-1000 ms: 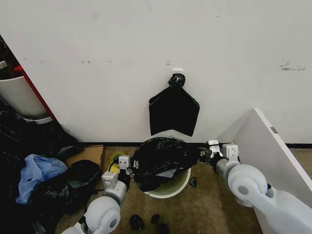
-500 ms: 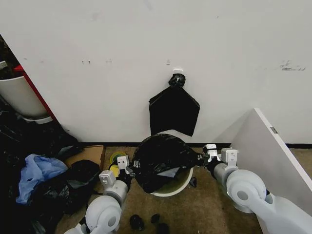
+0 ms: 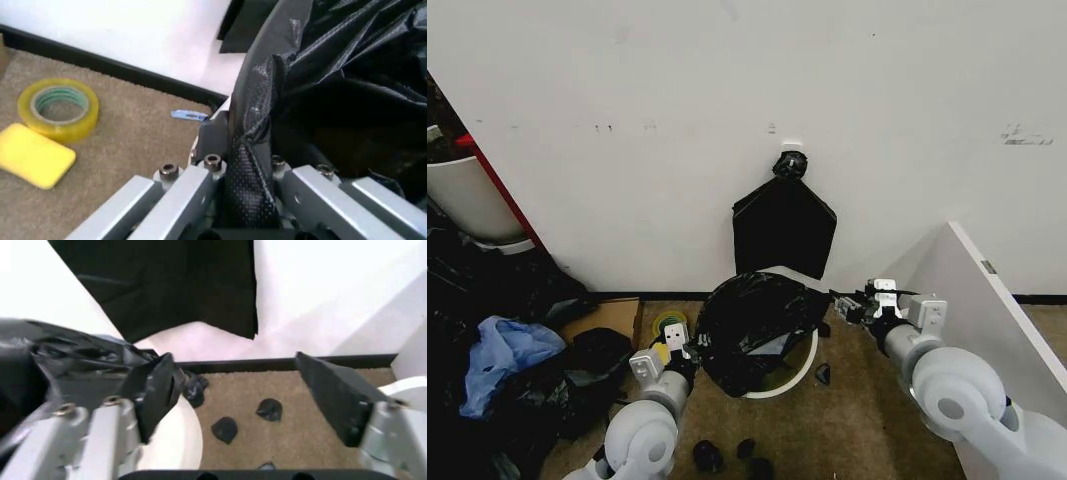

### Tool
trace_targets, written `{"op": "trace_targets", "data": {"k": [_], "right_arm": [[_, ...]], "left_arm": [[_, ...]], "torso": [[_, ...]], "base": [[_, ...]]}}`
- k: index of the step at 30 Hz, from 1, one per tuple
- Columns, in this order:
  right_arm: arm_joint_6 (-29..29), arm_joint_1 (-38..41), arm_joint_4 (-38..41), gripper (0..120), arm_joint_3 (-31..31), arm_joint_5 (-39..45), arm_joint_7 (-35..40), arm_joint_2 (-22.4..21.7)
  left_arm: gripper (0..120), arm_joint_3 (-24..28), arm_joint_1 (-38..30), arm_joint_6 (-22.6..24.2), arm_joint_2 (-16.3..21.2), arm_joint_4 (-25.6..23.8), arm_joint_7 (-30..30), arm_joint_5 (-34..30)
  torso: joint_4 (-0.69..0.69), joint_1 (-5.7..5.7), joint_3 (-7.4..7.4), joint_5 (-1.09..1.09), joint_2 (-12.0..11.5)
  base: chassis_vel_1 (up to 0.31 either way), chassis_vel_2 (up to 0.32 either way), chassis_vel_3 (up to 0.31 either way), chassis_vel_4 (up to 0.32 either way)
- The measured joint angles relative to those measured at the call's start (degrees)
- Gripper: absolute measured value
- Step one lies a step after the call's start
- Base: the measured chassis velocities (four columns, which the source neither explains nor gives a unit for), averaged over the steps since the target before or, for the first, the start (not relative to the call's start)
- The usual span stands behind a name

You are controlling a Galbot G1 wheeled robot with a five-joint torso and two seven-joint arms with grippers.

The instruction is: Place the garbage bag over the trash bin.

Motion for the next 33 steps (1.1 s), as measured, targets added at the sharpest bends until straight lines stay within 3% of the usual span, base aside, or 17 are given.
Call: {"op": "trace_targets", "data": {"k": [3, 5, 8, 10, 12, 18, 25, 33], "right_arm": [[-0.7, -2.1, 3.6, 81, 2.3, 5.7, 1.2, 0.0], [-1.8, -4.3, 8.0, 91, 4.0, 13.8, 4.3, 0.2], [-2.4, -5.5, 10.6, 98, 1.9, 20.5, 9.0, 1.8], [-2.3, -6.2, 10.8, 100, -0.1, 21.2, 9.4, 3.4], [-1.4, -7.4, 10.8, 100, -2.5, 20.5, 8.5, 8.6], [-0.8, -7.1, 10.8, 83, -3.5, 19.9, 7.2, 11.5], [-2.2, -5.1, 9.6, 79, -6.5, 17.4, 7.3, 14.4], [-3.7, -4.8, 8.8, 50, -6.4, 17.0, 7.9, 13.9]], "left_arm": [[1, 0.0, -0.5, -0.1, 0.0, 0.4, -0.9, -0.4], [1, 0.3, -1.3, -0.7, -0.2, 1.0, -1.4, -0.7], [1, 1.0, -1.9, -0.9, -0.4, 1.2, -1.4, -0.5], [1, 1.4, -2.1, -1.0, -0.5, 1.4, -1.4, 0.0], [1, 2.1, -2.3, -1.0, -0.6, 1.7, -1.2, 1.0], [1, 2.3, -2.1, -1.0, 0.5, 1.4, -0.5, 1.2], [1, 2.4, -1.8, -0.7, -0.1, 1.2, -0.2, 0.8], [1, 2.0, -1.5, -0.6, -0.4, 1.1, 0.2, 1.0]], "torso": [[-0.01, 0.00, 0.00, -0.01, 0.0], [-0.01, 0.00, 0.00, -0.02, 0.0], [-0.02, 0.00, -0.01, -0.03, 0.0], [0.00, 0.00, 0.00, -0.01, 0.0], [-0.01, 0.00, -0.01, -0.01, 0.0], [-0.01, 0.00, -0.01, -0.02, 0.0], [0.00, 0.00, 0.00, -0.02, 0.0], [-0.01, 0.00, 0.00, -0.01, 0.0]], "base": [[0.000, 0.000, 0.000, 0.000], [0.000, 0.000, 0.000, 0.000], [0.000, 0.000, 0.000, 0.000], [0.000, 0.000, 0.000, 0.000], [0.000, 0.000, 0.000, 0.000], [0.000, 0.000, 0.000, 0.000], [0.000, 0.000, 0.000, 0.000], [0.000, 0.000, 0.000, 0.000]]}}
